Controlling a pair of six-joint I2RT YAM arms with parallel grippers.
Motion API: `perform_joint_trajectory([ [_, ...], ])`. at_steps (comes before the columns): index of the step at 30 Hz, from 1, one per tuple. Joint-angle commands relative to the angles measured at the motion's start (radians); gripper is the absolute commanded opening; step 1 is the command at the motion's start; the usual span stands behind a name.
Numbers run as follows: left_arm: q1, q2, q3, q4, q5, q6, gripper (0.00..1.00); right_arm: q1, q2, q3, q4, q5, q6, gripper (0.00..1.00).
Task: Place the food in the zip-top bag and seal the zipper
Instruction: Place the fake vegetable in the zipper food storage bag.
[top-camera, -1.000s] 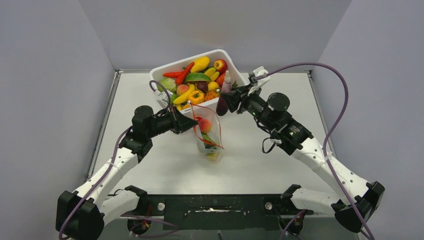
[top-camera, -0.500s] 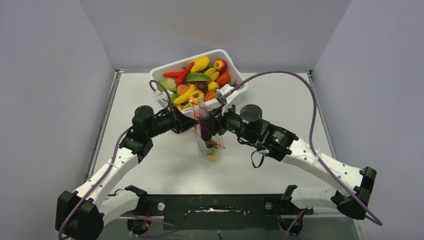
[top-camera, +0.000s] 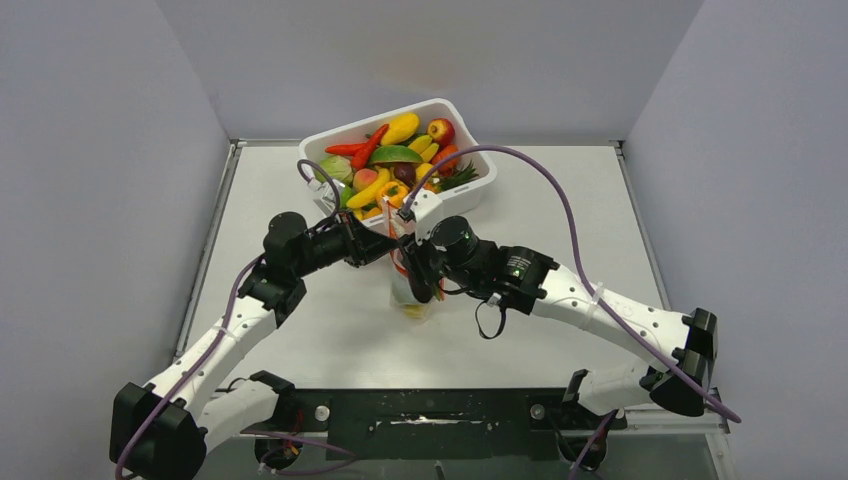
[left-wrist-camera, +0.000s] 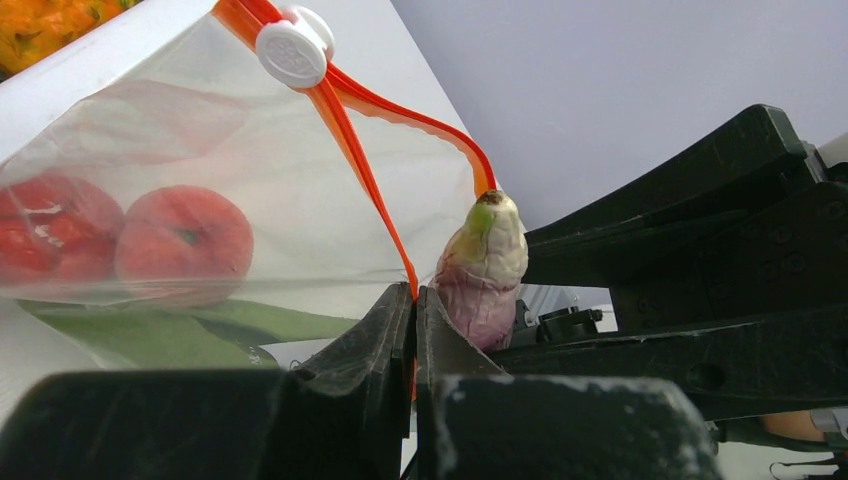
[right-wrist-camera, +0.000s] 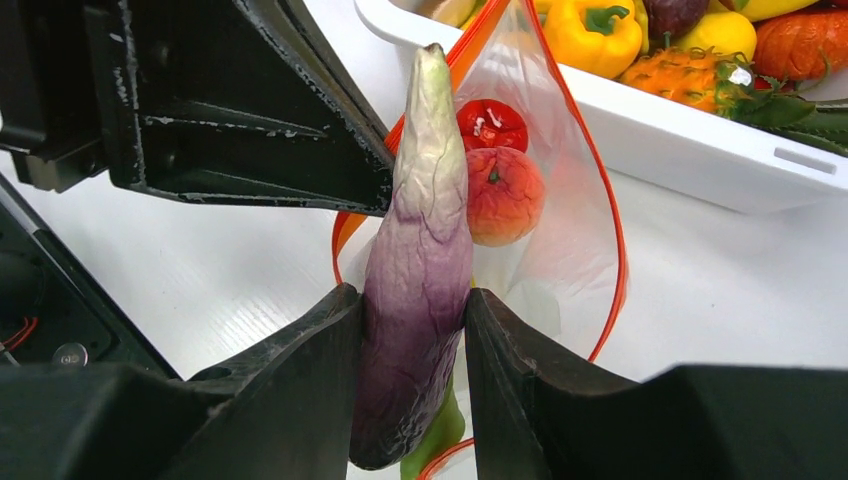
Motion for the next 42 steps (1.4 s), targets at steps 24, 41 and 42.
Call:
perform_joint_trajectory([
  [24,-0.006,-0.034,-0.006,0.200,0.072,-0.049,0.00,-0.007,0.018,0.076,-0.006,0.140,0.027,0.19],
  [41,-0.006,-0.029,-0.018,0.267,0.079,-0.088,0.00,-0.026,0.073,0.142,-0.152,0.017,0.102,0.23],
  [42,-0.006,-0.029,-0.019,0.261,0.075,-0.080,0.00,-0.026,0.072,0.137,-0.160,0.015,0.109,0.23],
])
